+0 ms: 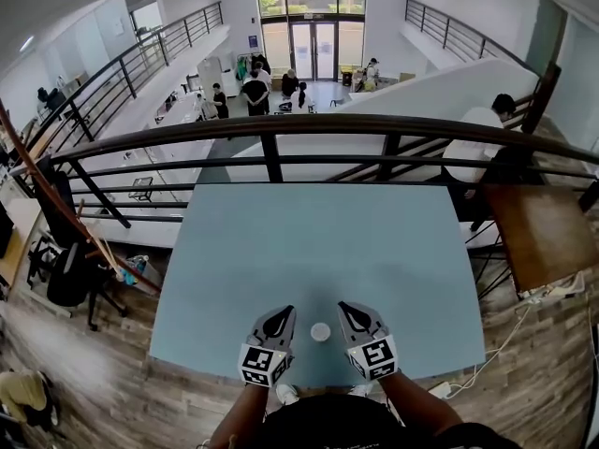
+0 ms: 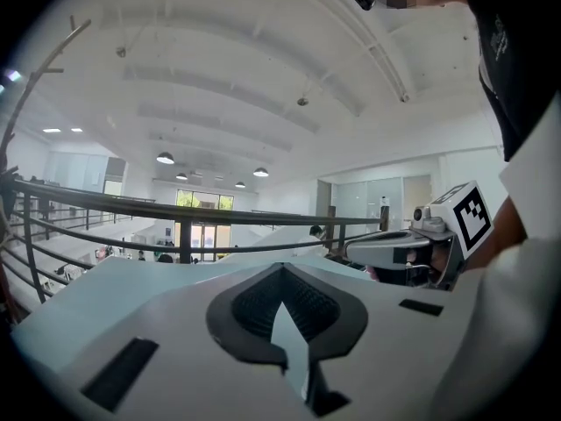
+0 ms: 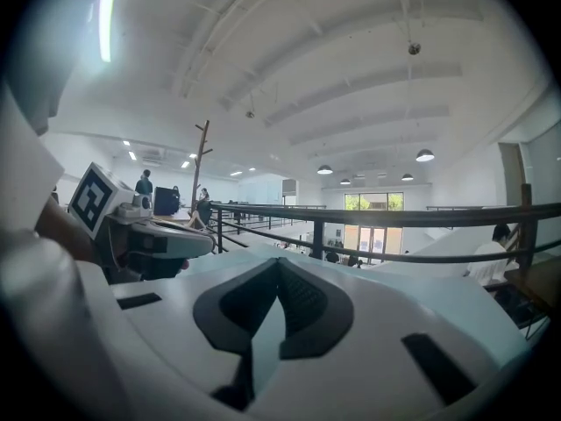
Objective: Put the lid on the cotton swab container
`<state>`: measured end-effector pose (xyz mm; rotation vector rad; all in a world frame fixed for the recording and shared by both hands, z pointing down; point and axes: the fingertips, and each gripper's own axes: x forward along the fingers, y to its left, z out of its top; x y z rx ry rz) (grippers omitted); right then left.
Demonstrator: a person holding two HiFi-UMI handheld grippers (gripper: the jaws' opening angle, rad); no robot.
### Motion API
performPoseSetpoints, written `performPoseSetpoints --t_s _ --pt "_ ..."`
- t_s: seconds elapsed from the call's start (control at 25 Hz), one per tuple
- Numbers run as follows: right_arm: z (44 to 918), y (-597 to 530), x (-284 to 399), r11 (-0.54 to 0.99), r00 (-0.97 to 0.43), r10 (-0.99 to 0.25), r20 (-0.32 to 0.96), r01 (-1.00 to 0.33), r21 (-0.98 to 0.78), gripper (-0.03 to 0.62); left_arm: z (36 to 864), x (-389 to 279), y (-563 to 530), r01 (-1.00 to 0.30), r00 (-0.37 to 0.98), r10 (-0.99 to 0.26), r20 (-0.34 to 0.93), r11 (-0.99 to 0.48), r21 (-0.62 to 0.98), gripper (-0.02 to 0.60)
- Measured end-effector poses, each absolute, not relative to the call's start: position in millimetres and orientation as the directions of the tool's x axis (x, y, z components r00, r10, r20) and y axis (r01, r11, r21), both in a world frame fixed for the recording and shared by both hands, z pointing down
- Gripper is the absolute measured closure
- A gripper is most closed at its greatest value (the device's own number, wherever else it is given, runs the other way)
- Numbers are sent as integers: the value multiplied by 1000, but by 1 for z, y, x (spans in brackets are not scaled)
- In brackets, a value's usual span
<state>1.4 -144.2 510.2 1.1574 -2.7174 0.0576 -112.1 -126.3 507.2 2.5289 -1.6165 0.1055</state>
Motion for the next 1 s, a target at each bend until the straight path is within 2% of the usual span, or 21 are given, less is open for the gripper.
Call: performPoseSetpoints --t_s 0.32,0.84,1.0 --pt "496 -151 10 667 -657 -738 156 -744 24 577 495 -103 -126 -897 441 -885 147 -428 111 571" --pt "505 -149 14 668 -653 -736 178 -743 37 577 509 -106 -122 -906 423 -886 188 -408 113 571" --pt "506 -149 10 668 -653 -736 179 -743 41 577 510 -111 -123 -908 418 -894 163 -407 97 571"
